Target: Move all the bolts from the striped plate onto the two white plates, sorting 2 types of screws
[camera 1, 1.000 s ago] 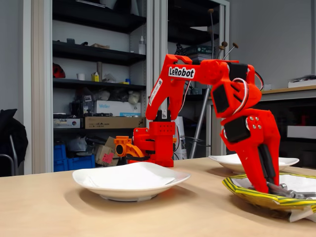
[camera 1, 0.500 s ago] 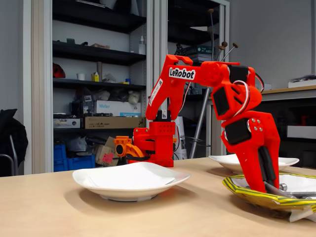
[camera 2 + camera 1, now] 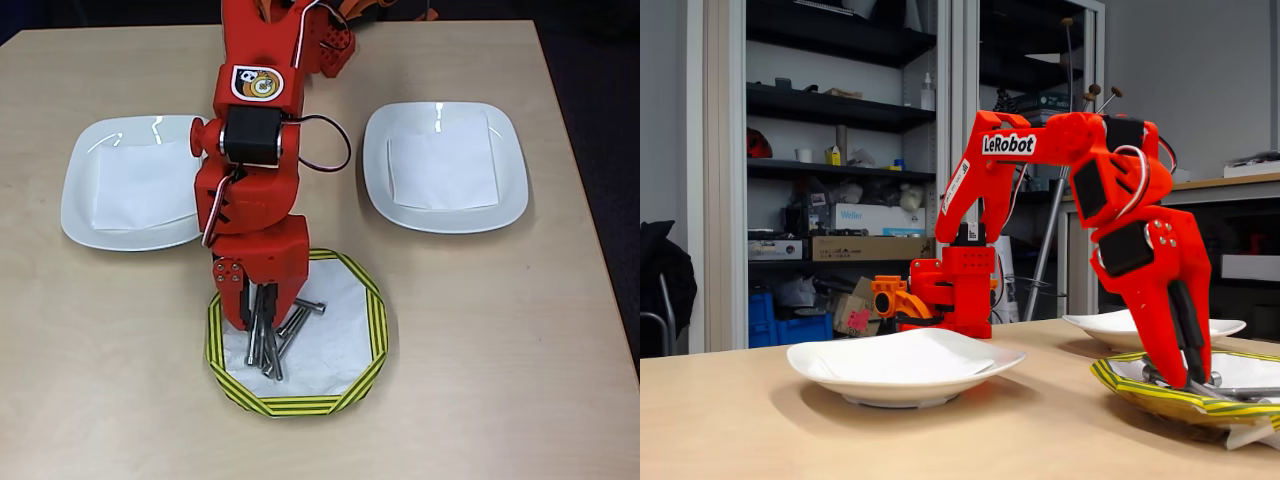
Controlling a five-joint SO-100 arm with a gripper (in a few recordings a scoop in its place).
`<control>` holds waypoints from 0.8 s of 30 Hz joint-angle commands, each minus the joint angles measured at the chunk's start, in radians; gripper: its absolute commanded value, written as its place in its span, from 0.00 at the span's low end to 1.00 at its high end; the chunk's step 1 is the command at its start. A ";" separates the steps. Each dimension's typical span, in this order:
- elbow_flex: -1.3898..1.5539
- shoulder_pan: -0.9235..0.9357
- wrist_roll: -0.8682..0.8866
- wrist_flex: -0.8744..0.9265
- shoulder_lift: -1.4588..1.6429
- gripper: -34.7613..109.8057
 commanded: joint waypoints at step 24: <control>-0.032 0.035 -0.026 0.011 -0.015 0.28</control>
